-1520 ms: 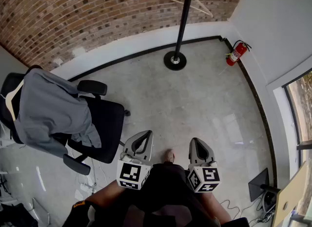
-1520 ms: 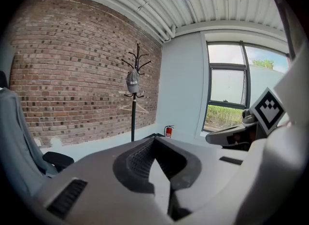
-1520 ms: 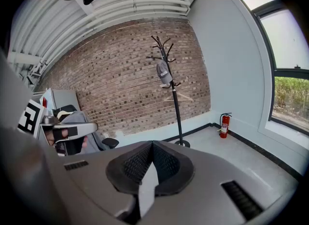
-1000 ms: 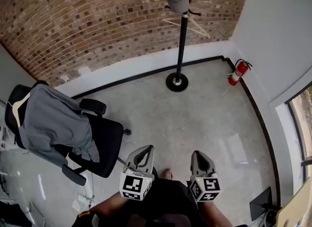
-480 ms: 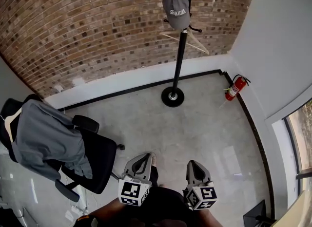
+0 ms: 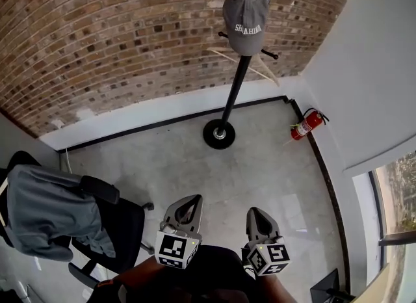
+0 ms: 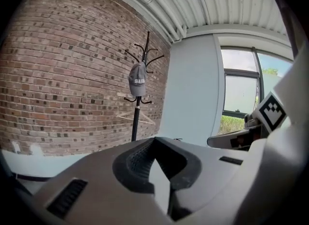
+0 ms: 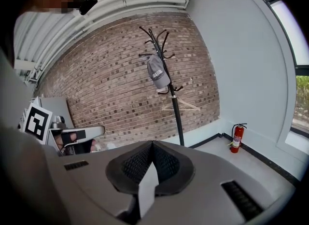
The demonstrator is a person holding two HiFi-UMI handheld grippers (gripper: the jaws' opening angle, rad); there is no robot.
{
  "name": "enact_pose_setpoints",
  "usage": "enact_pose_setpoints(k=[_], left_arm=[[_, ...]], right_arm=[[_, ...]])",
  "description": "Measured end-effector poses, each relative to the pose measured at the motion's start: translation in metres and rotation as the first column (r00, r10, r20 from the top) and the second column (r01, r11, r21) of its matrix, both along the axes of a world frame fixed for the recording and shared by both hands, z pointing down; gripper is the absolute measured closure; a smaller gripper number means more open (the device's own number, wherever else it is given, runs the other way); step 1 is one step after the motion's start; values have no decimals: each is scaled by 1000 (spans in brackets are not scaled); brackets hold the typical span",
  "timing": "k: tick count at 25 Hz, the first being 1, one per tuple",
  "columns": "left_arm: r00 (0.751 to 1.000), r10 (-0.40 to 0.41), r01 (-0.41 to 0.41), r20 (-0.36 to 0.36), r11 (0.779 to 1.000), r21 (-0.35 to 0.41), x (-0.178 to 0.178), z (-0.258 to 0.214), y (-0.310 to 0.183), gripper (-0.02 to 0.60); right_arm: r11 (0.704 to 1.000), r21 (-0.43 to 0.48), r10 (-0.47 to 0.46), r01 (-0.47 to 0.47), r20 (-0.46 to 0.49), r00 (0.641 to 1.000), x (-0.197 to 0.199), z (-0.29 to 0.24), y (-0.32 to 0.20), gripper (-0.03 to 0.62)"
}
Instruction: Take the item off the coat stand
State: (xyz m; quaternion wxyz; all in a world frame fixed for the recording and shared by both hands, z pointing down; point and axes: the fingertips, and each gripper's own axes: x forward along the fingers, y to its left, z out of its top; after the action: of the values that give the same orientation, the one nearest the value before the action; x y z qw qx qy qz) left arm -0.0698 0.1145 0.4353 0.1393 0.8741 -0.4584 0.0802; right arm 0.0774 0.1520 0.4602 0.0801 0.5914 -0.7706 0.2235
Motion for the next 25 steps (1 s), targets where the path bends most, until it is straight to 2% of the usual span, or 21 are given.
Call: enact_pose_setpoints(k=[5, 11, 19, 25], left_arm=[[1000, 12, -12, -7, 1000, 20, -16, -4, -64, 557], [999, -29, 30, -20, 999, 38, -28, -15, -118, 557], [989, -148, 148, -6, 988, 46, -22, -16, -184, 557], [970, -243, 243, 12, 969, 34, 7, -20, -239, 557]], right_arm=[[999, 41, 6, -6, -8, 1000, -12, -16, -67, 582], [996, 86, -14, 14, -4, 1000, -10, -36, -134, 582], [977, 145, -169, 157, 75, 983, -1, -51, -237, 580], [936, 182, -334, 302, 183, 925, 22, -65, -324, 580]])
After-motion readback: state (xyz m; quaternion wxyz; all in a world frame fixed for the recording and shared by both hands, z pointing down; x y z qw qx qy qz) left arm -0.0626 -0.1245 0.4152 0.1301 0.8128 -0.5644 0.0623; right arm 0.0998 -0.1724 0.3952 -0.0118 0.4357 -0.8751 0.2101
